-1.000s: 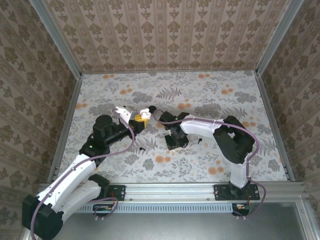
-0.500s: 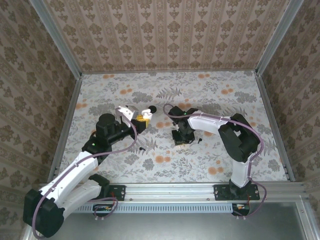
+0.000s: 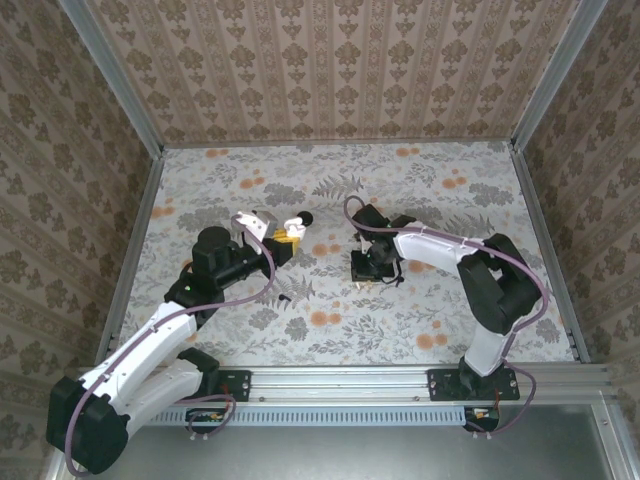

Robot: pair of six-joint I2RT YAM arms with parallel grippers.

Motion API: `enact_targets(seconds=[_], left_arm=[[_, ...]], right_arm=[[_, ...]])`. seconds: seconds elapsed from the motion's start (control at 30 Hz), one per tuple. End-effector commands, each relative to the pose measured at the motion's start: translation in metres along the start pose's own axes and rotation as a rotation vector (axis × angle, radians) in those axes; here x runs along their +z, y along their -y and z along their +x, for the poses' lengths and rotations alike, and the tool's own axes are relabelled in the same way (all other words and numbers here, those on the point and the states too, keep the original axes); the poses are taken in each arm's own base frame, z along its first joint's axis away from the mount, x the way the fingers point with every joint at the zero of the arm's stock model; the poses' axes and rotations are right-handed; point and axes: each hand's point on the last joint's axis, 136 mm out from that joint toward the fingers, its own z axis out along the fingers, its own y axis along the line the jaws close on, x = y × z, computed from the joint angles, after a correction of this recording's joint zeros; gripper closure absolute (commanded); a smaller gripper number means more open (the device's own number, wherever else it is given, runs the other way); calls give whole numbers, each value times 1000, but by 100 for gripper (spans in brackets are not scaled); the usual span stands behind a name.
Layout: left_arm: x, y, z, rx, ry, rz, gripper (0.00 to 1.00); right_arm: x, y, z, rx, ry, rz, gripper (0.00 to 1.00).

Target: Insert the wireless bluetooth earbuds into the charging case

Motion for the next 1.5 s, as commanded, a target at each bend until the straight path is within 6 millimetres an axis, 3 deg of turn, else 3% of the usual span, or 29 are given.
enact_targets(seconds=[0.0, 0.23, 0.6, 0.8, 1.0, 1.2, 1.47], left_arm=[[-1, 2, -16, 10, 47, 16, 100], [-1, 1, -19, -3, 69, 12, 100], [5, 7, -36, -42, 132, 63, 100], [23, 18, -45, -42, 132, 86, 100], [51, 43, -52, 118, 153, 35, 100], [66, 51, -73, 169, 234, -13, 100], [72, 60, -89, 188, 282, -37, 100]], right_arm=[[-23, -13, -11, 1, 73, -67, 86], [-70, -33, -24, -22, 189, -138, 87], [-172, -69, -42, -52, 448, -302, 89], [-225, -79, -50, -57, 620, -373, 90], [-268, -82, -54, -46, 777, -426, 90], [-298, -76, -51, -20, 919, -426, 90], [-308, -83, -51, -7, 978, -457, 90]])
